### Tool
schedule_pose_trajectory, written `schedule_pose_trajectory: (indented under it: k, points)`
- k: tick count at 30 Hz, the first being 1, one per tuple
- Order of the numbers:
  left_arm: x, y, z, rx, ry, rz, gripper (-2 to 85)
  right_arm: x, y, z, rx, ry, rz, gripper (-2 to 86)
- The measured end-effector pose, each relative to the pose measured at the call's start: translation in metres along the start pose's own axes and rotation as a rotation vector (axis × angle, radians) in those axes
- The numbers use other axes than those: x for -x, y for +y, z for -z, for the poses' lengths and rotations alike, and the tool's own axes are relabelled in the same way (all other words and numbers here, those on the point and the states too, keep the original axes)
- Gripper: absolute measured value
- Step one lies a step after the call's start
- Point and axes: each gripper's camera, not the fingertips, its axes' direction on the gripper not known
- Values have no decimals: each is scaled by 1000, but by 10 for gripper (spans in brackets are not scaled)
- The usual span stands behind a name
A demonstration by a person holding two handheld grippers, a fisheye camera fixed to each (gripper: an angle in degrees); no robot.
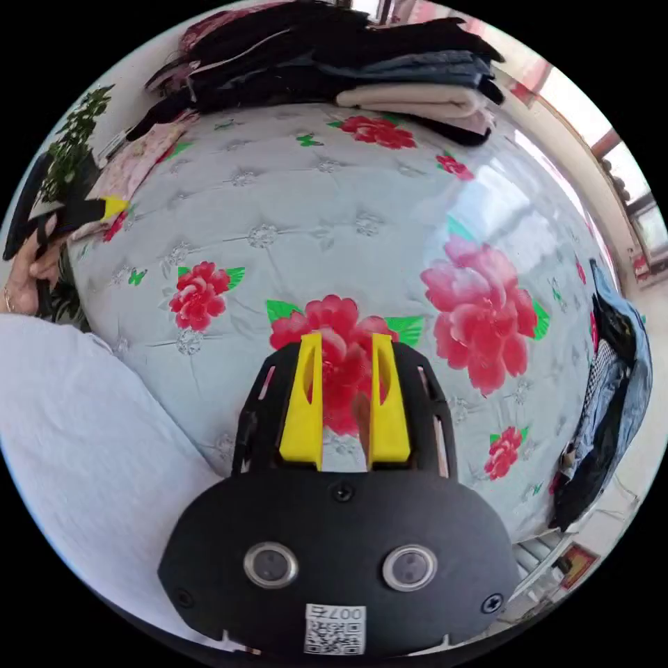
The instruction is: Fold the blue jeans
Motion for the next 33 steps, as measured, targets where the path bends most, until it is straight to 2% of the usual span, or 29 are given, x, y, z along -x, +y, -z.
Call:
schedule_pose_trajectory:
  k: [3,4,6,8,13,17,22,26,30,33]
  points:
    - [-47,0,-24,65,-34,-77,64,-109,18,38,-65,-27,-257,65]
    - [-60,1,-33,88,-33,-86,64,-168,39,60,-127,-22,-406,69]
    - [-76,2,-45,122,-54,-88,64,-254,80,94,-209,28,-593,71]
    - [-95,0,-62,168,-111,-81,66,-360,139,142,-278,176,-762,73]
    - [-136,-15,-102,262,-185,-75,70,-557,240,230,-284,408,-1016,81]
    - [-167,-21,-138,354,-209,-53,70,-693,289,274,-216,454,-1144,89]
    - [-184,-18,-161,395,-217,11,64,-792,305,273,-53,421,-1190,84]
    - [-184,-16,-164,370,-198,96,59,-818,322,281,-190,224,-1287,65]
    - [-185,-16,-162,341,-200,94,55,-803,320,313,-254,220,-1220,46]
    - [-184,-15,-160,338,-201,42,53,-778,317,370,-380,195,-1171,34]
